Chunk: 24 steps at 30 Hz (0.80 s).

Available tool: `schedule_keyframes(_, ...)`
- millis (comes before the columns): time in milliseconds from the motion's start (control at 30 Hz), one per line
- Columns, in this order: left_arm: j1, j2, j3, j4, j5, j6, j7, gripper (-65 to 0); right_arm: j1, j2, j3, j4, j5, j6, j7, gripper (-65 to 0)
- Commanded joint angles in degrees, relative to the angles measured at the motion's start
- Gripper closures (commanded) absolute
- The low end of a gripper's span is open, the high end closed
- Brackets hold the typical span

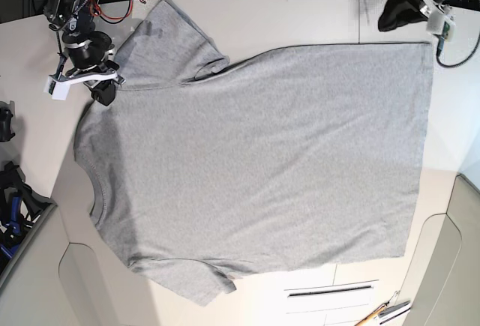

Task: Fold the T-shirt properly
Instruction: 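Move the right gripper to the shoulder corner of the grey shirt, then move the left gripper to the hem corner and pinch both corners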

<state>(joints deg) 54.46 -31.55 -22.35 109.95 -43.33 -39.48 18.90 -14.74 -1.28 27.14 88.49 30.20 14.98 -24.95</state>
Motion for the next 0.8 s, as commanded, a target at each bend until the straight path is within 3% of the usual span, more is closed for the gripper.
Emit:
schedule_keyframes(0, -0.61, -0.66, -2.54, 0.72, -2.01, -0.52, 1.18, 0.0, 0.26, 0.33, 0.11, 0.85, 0.90, 0.48, 0.92, 0.0)
schedule_keyframes(100, -4.26, -0.66, -9.11, 0.61, -6.43, -0.52, 8.87, 0.0, 0.24, 0.35, 0.11, 0.85, 1.84, 0.50, 0.90, 0.0)
schedule_keyframes(233, -8.98, -0.72, -17.27, -1.84, -9.68, -0.52, 13.73, 0.0, 0.24, 0.37, 0.11, 0.85, 2.34, 1.86, 0.90, 0.0)
schedule_keyframes(267, -10.45, -0.70, -19.02, -3.21, -9.66, -0.52, 14.73, -2.2, 0.24, 0.50, 0.11, 0.85, 2.36, 1.99, 0.83, 0.0)
schedule_keyframes(367, -14.49, -1.07, -23.10, -9.18, -10.91, -0.52, 17.57, -17.2, 0.26, 0.68, 0.11, 0.85, 2.36, 1.97, 0.81, 0.0)
schedule_keyframes(567, -20.52, -1.49, -24.50, -26.25, -17.55, -0.52, 19.56, -18.3, 0.24, 2.10, 0.11, 0.85, 2.34, 1.97, 0.72, 0.0)
schedule_keyframes(667, -23.63, -0.26, -24.50, -33.81, -23.39, -0.52, 23.71, -18.4, 0.26, 3.06, 0.11, 0.85, 2.36, 1.99, 0.70, 0.0)
schedule_keyframes(767, -24.61, 0.59, -24.48, -37.90, -26.88, -0.52, 24.87, -24.1, 0.24, 3.32, 0.11, 0.85, 2.32, 1.97, 0.70, 0.0)
